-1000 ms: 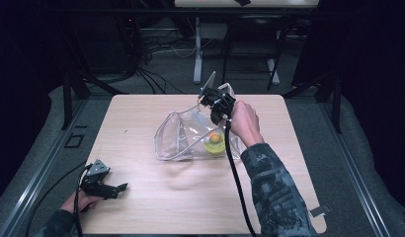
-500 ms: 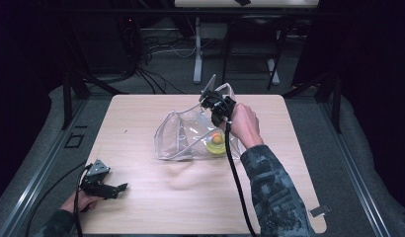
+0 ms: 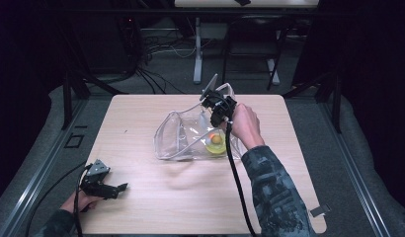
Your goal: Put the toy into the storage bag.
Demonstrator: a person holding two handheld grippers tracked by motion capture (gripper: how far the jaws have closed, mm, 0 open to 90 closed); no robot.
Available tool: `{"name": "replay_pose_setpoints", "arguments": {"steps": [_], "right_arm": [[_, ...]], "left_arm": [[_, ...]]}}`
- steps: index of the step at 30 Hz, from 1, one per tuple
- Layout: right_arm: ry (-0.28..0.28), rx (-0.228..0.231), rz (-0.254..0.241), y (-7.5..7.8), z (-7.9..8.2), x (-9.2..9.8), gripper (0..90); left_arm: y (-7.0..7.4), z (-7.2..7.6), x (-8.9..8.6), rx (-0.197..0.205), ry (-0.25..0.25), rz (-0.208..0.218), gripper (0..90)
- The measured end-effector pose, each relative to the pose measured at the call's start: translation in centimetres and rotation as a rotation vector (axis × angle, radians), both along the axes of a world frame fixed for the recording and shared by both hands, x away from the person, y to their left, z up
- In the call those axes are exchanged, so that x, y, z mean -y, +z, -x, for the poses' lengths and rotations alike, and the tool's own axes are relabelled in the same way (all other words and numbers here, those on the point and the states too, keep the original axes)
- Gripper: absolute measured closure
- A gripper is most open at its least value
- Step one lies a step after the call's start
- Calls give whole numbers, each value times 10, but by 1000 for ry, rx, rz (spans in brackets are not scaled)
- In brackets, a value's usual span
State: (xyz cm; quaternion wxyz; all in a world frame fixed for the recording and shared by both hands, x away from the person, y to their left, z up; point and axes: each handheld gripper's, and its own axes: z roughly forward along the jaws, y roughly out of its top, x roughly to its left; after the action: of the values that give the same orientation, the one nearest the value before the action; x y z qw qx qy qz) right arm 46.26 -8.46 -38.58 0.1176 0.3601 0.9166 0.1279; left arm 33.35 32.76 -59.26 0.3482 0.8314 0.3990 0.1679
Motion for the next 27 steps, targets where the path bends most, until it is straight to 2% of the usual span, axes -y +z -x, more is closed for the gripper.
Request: {"name": "replay_pose_setpoints", "arguments": {"steps": [3,5,9,15,19,21,27], "right_arm": [[-6,37,-44,9,5,2,706],[-6,53,-56,16,8,4,665],[-11,83,-79,27,14,10,512],[-20,117,-116,38,25,23,340],[-35,163,-145,42,35,31,188],[-36,178,-156,44,41,35,152],[-40,203,-174,42,57,48,120]], "left_arm": [[0,0,0,0,0,0,0],[0,0,0,-2,1,3,0],[0,0,0,-2,2,4,0],[0,0,0,0,0,0,0],[0,0,0,-1,-1,0,0],[0,0,0,0,0,0,0],[0,0,0,0,-1,-1,0]]}}
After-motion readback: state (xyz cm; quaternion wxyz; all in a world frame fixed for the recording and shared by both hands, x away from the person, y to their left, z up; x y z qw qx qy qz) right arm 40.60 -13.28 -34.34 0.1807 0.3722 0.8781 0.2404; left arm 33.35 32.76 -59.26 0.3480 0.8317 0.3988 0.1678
